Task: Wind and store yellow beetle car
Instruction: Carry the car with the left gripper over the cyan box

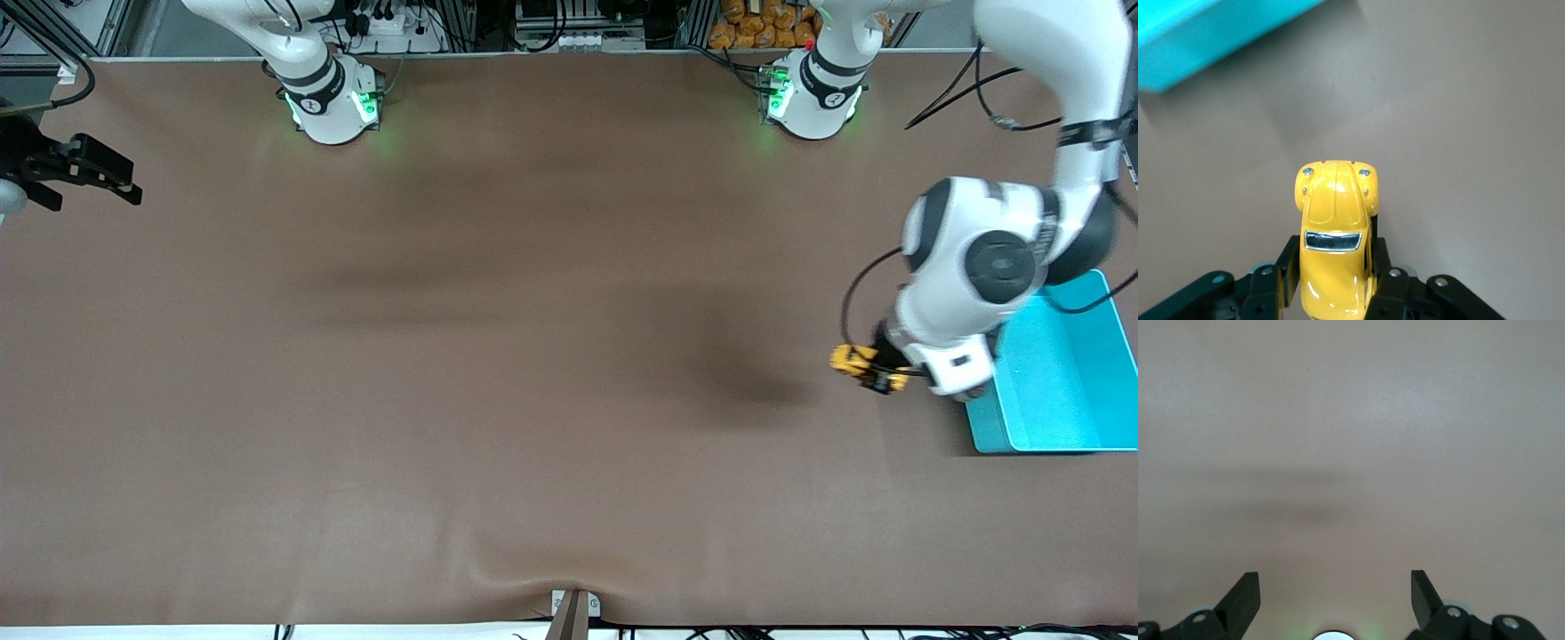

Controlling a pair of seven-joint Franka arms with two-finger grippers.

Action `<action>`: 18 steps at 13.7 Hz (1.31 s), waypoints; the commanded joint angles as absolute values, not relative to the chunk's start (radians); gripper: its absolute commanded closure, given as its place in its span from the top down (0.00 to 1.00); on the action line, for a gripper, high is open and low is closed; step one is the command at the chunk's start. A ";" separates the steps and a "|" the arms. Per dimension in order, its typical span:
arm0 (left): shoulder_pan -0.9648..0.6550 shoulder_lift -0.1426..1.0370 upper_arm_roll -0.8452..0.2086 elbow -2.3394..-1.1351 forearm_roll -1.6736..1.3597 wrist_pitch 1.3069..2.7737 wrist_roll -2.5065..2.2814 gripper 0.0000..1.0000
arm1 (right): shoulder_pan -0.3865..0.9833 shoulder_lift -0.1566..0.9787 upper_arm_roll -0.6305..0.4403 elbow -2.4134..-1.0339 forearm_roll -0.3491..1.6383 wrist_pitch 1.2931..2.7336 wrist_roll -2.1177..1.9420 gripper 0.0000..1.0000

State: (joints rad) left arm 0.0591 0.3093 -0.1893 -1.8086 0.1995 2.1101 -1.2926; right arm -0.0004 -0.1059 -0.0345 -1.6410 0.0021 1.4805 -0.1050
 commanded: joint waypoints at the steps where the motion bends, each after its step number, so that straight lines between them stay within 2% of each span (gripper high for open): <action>1: 0.155 0.267 -0.201 -1.824 0.175 2.080 -1.088 0.00 | 0.005 -0.129 -0.035 -1.661 0.012 1.489 -0.086 1.00; 9: 0.402 0.252 -0.198 -1.821 0.129 2.051 -0.412 0.00 | 0.005 -0.127 -0.035 -1.661 0.012 1.491 -0.086 1.00; 15: 0.532 0.376 -0.193 -1.724 0.146 2.059 -0.013 0.00 | 0.005 -0.126 -0.035 -1.661 0.012 1.491 -0.086 1.00; 18: 0.538 0.465 -0.192 -1.668 0.216 2.085 0.064 0.00 | 0.005 -0.126 -0.035 -1.661 0.012 1.491 -0.086 1.00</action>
